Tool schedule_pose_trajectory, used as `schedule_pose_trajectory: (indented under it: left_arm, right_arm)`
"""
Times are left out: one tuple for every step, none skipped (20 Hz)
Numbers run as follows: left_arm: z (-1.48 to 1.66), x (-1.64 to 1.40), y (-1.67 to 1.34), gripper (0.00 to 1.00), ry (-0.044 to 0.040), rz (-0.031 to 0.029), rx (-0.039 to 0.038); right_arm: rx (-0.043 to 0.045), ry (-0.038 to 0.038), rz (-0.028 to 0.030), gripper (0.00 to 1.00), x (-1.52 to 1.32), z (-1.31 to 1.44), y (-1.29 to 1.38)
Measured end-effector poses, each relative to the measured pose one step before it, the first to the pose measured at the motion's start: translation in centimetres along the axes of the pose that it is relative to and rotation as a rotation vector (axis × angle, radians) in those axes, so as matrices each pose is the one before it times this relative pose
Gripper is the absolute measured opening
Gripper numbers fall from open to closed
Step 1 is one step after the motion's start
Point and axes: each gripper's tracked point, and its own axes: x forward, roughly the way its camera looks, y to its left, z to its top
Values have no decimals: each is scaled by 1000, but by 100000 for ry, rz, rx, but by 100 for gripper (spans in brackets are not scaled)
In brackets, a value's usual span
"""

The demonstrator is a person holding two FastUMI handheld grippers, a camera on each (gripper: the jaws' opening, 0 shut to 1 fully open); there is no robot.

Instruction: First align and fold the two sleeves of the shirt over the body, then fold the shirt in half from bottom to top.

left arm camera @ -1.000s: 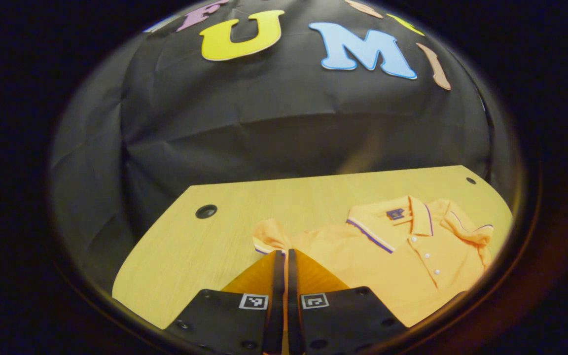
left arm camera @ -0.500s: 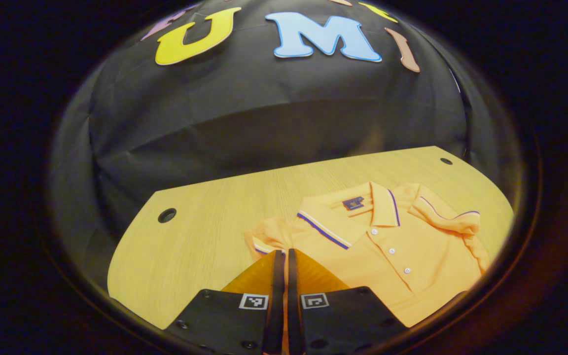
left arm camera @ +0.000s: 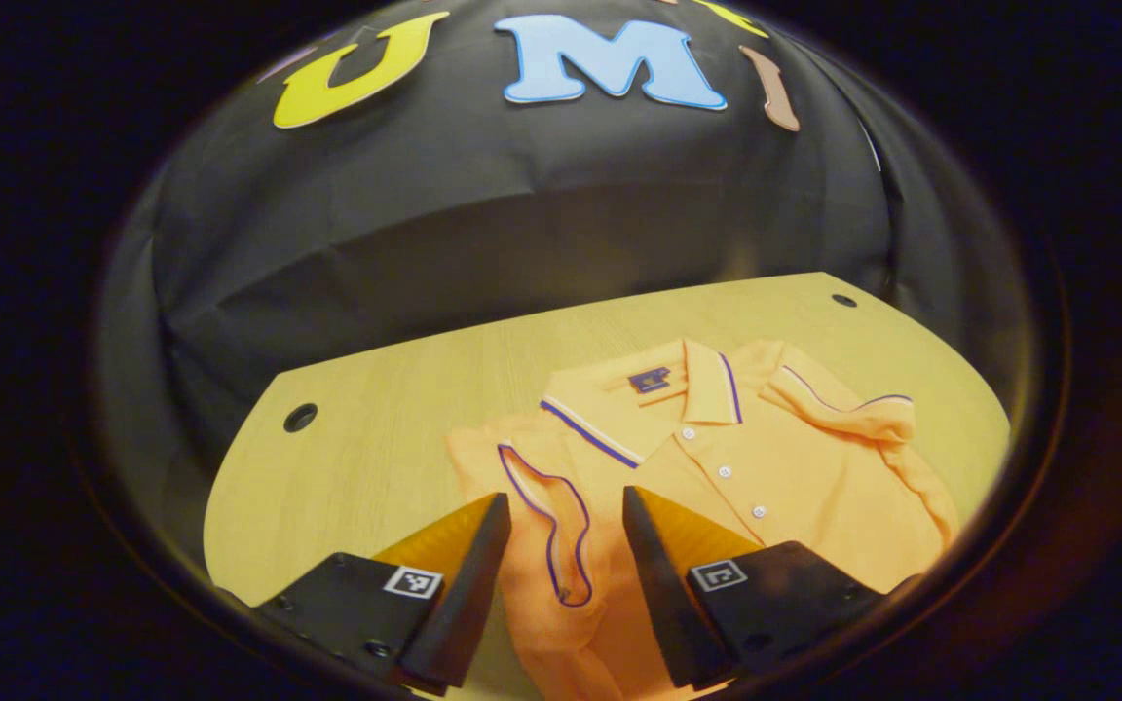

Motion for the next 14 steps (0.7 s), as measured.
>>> schedule_pose_trajectory:
  left_arm:
    - [-506,-693,-104,91,34,402,-152]
    - [-498,-1026,-105,100,426,374,126]
    - [-551,-1156,-204,97,495,-103,-128]
    - [-644,-1322,-466,100,-191,-362,-472]
    - [-554,-1164,-286,100,-481,24,-535]
    - [-838,-1246,-468,100,4,-404,-369]
    - [-949,-1302,-426,100,461,10,-88]
    - [-844,-1331,-332,100,724,-109,-85]
    - [-857,-1360,-347,100,722,-162,-255]
    - [-851,-1221,-540,100,600,-535,-450]
    - [-853,-1340,-419,100,360,-459,-713]
    - [-851,-1330,-463,100,387,-201,-1181]
    - [-1016,-1243,-454,100,805,-454,-968]
    - [-1024,-1175,-324,97,646,320,-993]
  right_arm:
    - [-617,-228,364,96,-13,43,-274]
    - [-433,-331,149,96,-215,-329,-428]
    - [-19,222,275,96,-22,-237,-313]
    - [358,973,795,96,27,-700,-266]
    - [149,1281,1161,96,14,-692,-261]
    - [-415,1259,1155,96,72,-1014,-391]
    - [-1073,1849,1300,96,54,-898,-294]
    - [-1515,1822,914,96,224,-1141,-279]
    - [-1639,1508,495,96,1,-813,-356]
    - [-1518,1592,491,96,108,-887,-403]
    - [-1013,1042,362,96,109,-715,-235]
    - [-603,2125,518,94,265,-930,-157]
    - [-26,1881,700,96,238,-746,-110]
    - [-199,1978,629,97,362,-749,-161]
